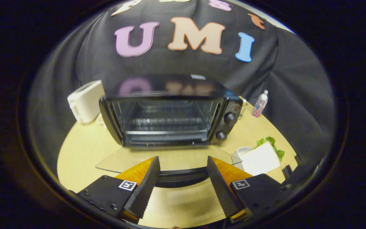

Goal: Open the toaster oven, put the food inside, and close the toaster oven door.

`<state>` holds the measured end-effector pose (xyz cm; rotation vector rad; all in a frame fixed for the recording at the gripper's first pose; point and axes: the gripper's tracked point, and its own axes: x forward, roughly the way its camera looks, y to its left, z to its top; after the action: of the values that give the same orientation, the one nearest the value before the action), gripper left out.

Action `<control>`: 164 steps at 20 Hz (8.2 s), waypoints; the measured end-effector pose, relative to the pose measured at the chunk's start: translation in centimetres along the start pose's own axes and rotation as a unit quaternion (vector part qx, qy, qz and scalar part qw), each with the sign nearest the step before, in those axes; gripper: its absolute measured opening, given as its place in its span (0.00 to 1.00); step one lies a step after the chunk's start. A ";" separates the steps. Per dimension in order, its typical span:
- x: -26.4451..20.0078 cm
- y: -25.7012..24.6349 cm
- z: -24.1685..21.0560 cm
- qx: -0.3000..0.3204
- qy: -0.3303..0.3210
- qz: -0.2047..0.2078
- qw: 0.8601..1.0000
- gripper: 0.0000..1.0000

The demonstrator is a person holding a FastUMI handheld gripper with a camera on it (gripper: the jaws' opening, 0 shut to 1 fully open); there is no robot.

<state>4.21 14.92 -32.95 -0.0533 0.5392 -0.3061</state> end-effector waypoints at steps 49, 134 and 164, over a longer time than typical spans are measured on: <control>2.9 -27.4 -0.2 0.182 -0.014 0.101 0.978 0.92; 14.0 -0.6 11.7 0.217 -0.131 0.014 0.967 0.92; -3.5 0.2 -5.9 0.008 0.041 0.089 0.995 1.00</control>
<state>-1.60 16.33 -36.28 0.0236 0.6176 -0.1393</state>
